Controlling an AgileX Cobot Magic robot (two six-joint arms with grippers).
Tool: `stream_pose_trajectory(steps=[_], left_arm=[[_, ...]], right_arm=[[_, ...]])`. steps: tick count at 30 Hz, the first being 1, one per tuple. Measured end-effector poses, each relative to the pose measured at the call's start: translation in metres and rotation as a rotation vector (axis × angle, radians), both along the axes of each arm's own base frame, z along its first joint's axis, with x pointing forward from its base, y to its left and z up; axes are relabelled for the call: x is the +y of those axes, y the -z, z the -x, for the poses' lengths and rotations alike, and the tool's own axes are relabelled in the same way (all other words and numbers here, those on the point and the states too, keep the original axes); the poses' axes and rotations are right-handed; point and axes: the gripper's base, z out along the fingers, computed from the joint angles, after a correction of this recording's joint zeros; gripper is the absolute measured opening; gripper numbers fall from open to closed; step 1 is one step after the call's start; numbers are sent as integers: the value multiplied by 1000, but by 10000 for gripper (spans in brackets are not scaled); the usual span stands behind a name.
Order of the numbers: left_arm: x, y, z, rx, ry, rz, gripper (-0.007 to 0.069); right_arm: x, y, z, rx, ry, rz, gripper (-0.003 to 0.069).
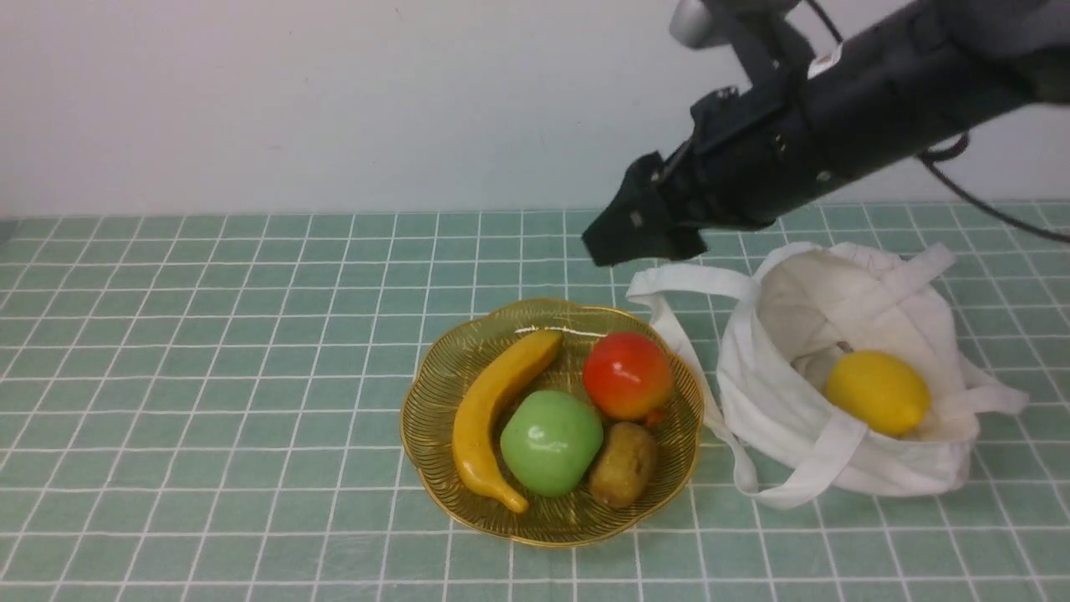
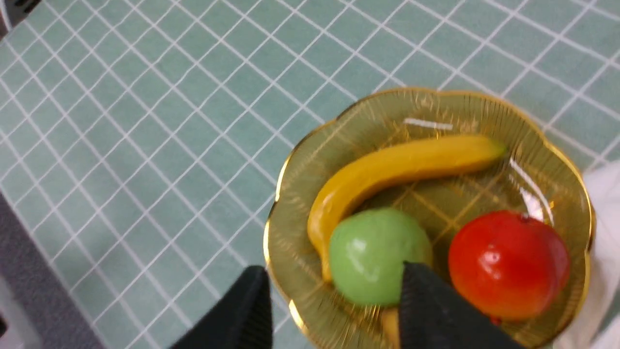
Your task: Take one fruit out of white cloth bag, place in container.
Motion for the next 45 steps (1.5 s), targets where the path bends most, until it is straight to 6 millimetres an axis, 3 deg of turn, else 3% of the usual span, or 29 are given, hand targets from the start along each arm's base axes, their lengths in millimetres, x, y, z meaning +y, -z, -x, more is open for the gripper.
stream_pose_trajectory(steps=[5, 7, 11, 15, 20, 28, 31, 35, 39, 45], left_arm=[[0, 0, 0, 0, 0, 0, -8], [0, 0, 0, 0, 0, 0, -8], [0, 0, 0, 0, 0, 0, -8], [0, 0, 0, 0, 0, 0, -8], [0, 0, 0, 0, 0, 0, -8], [0, 0, 0, 0, 0, 0, -8], [0, 0, 0, 0, 0, 0, -8], [0, 0, 0, 0, 0, 0, -8], [0, 0, 0, 0, 0, 0, -8], [0, 0, 0, 0, 0, 0, -8]], right_arm=[[-20, -40, 26, -44, 80, 41, 57], [-28, -52, 37, -78, 106, 54, 16], [-49, -67, 67, -143, 162, 81, -12], [-70, -65, 103, -169, 205, 114, -13], [-97, -35, 151, -169, 270, 135, -13], [-138, 32, 230, -460, 373, -33, -14], [-145, 65, 242, -554, 397, -81, -14], [-150, 91, 246, -736, 423, -160, -14], [-149, 98, 245, -900, 446, -278, -14], [-149, 99, 244, -955, 456, -326, -14]])
